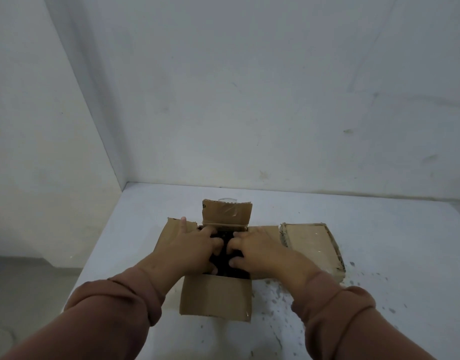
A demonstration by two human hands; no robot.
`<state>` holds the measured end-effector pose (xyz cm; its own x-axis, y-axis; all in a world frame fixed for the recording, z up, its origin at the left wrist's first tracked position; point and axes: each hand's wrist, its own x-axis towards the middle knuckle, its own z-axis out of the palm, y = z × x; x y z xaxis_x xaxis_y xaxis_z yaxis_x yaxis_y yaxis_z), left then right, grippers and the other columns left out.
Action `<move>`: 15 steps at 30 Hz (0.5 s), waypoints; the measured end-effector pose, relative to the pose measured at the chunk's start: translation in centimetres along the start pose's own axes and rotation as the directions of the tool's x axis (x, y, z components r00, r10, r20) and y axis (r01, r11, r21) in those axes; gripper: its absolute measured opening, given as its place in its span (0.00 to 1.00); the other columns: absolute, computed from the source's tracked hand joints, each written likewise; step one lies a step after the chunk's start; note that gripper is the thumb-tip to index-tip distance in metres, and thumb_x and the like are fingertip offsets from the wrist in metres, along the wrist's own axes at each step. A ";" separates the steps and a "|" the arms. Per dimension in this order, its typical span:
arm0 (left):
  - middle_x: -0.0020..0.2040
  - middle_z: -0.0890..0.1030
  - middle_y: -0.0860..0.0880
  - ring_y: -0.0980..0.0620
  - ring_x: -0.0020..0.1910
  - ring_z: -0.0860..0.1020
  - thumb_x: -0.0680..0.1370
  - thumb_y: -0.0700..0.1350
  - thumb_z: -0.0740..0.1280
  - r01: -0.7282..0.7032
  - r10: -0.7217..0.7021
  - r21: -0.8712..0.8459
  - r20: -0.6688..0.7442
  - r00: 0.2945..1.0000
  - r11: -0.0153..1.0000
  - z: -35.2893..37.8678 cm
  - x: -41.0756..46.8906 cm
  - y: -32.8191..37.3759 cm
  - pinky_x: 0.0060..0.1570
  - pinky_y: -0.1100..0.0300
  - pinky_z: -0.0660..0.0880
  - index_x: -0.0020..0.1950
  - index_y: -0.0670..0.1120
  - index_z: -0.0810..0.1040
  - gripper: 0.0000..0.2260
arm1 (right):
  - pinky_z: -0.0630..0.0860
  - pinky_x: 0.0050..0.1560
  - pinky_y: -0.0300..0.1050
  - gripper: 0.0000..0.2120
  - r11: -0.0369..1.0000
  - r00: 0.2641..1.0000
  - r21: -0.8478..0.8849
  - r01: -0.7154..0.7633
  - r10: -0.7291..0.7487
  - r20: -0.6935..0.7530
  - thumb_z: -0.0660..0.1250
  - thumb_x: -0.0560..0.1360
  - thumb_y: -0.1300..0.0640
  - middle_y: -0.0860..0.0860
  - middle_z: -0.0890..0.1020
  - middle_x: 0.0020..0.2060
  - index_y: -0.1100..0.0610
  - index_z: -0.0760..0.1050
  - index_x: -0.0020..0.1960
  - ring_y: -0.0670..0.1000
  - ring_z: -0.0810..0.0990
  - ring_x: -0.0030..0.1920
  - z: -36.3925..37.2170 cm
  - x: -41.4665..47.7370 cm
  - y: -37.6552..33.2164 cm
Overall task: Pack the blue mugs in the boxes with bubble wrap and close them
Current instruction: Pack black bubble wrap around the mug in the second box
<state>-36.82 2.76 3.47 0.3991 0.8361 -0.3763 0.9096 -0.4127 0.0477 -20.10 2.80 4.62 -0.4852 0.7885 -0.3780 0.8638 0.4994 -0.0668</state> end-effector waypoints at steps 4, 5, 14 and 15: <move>0.72 0.63 0.52 0.49 0.68 0.67 0.79 0.56 0.57 -0.011 0.011 -0.007 -0.040 0.999 1.000 0.6 -0.3 -0.4 0.72 0.36 0.43 0.61 0.55 0.74 0.14 | 0.58 0.65 0.57 0.16 0.988 1.000 -0.156 -0.009 0.008 -0.006 0.57 0.79 0.49 0.59 0.70 0.66 0.53 0.73 0.62 0.59 0.72 0.59 0.7 0.2 -1.1; 0.72 0.64 0.50 0.49 0.68 0.68 0.79 0.54 0.57 -0.020 0.023 0.032 -0.093 0.995 0.999 1.1 -0.3 -0.3 0.72 0.37 0.45 0.61 0.54 0.74 0.13 | 0.56 0.67 0.59 0.16 0.986 1.000 -0.165 -0.023 0.019 -0.023 0.58 0.78 0.50 0.60 0.68 0.66 0.53 0.73 0.62 0.60 0.73 0.59 1.2 0.3 -1.4; 0.68 0.73 0.46 0.44 0.67 0.70 0.74 0.47 0.65 0.184 -0.406 -0.449 -0.471 0.783 0.875 3.3 -2.3 -2.2 0.66 0.43 0.62 0.55 0.51 0.79 0.11 | 0.46 0.72 0.64 0.24 0.988 0.987 -0.138 -0.071 0.049 -0.154 0.55 0.80 0.54 0.64 0.59 0.73 0.43 0.55 0.74 0.66 0.63 0.69 2.6 0.0 -2.7; 0.68 0.72 0.44 0.43 0.66 0.71 0.75 0.44 0.64 0.262 -0.556 -0.587 -0.402 0.728 0.766 3.3 -2.7 -2.8 0.65 0.44 0.65 0.59 0.48 0.77 0.13 | 0.44 0.72 0.64 0.24 0.984 0.990 -0.166 -0.064 0.042 -0.132 0.53 0.81 0.54 0.65 0.56 0.74 0.41 0.54 0.74 0.67 0.60 0.70 2.7 -0.1 -2.7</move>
<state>-40.85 0.49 1.31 -0.1689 0.9830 0.0717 0.8693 0.1143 0.4809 -22.01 0.43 2.37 -0.4622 0.8493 -0.2550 0.8583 0.5007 0.1120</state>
